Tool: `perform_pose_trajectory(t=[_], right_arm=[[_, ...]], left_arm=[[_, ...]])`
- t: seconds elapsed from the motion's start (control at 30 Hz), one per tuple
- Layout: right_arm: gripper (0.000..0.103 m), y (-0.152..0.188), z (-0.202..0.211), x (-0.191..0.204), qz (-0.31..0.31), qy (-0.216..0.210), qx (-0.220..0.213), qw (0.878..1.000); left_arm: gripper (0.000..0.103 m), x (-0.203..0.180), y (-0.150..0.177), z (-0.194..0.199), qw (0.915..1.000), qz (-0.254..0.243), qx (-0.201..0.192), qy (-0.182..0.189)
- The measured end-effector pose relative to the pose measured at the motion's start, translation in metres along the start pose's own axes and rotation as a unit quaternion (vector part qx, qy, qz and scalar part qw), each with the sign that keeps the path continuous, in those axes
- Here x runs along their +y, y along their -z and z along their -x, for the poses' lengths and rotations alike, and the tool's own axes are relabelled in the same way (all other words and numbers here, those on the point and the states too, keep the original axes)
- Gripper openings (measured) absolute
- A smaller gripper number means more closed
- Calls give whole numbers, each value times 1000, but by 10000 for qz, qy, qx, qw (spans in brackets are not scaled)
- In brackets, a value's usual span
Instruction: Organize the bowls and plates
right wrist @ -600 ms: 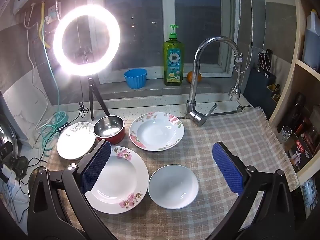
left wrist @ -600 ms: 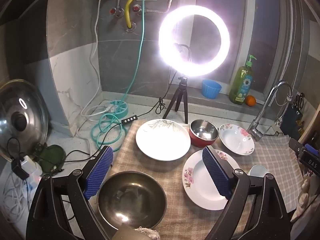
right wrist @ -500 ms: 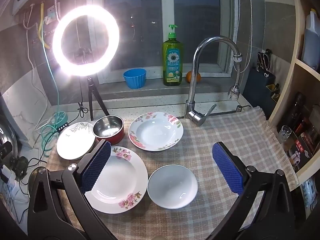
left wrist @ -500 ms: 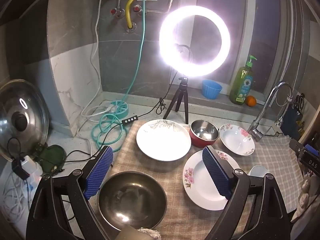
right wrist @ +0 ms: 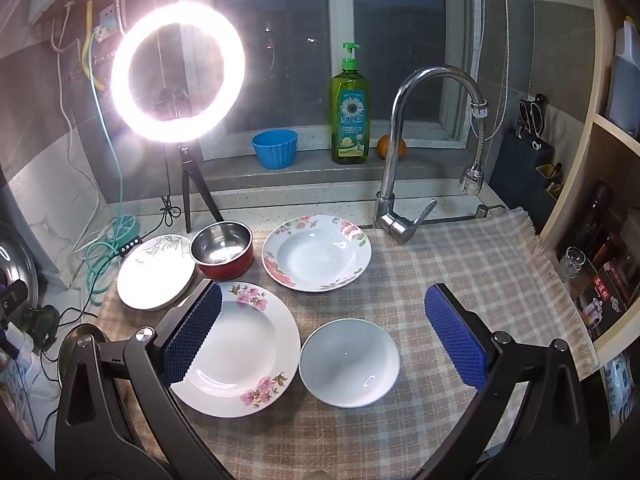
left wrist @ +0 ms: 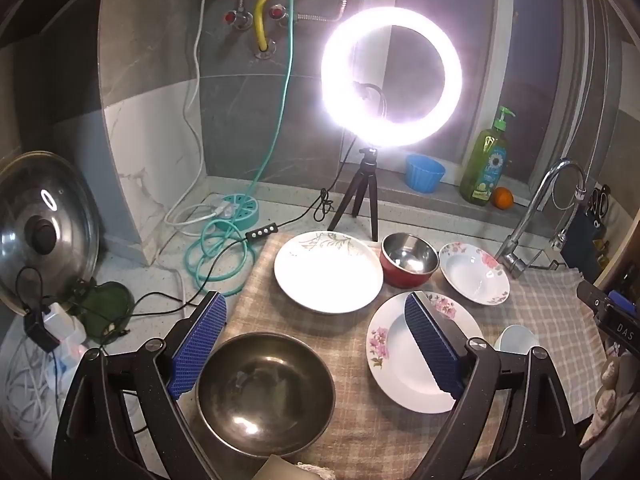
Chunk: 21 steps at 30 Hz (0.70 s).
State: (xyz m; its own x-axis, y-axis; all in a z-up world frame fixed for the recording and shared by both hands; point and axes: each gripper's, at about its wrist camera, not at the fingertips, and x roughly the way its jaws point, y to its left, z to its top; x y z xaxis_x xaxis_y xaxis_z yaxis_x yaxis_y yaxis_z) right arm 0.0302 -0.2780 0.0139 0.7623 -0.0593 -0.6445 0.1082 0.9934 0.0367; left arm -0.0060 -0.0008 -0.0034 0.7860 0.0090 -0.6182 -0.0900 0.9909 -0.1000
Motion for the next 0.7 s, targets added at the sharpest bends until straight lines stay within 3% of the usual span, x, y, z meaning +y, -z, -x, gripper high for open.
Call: perform_pose_trajectory(t=[0.7], right_arm=[[103, 4, 0, 2, -65, -118, 78, 9999]], left_arm=[[91, -1, 0, 4, 10000, -47, 18, 1]])
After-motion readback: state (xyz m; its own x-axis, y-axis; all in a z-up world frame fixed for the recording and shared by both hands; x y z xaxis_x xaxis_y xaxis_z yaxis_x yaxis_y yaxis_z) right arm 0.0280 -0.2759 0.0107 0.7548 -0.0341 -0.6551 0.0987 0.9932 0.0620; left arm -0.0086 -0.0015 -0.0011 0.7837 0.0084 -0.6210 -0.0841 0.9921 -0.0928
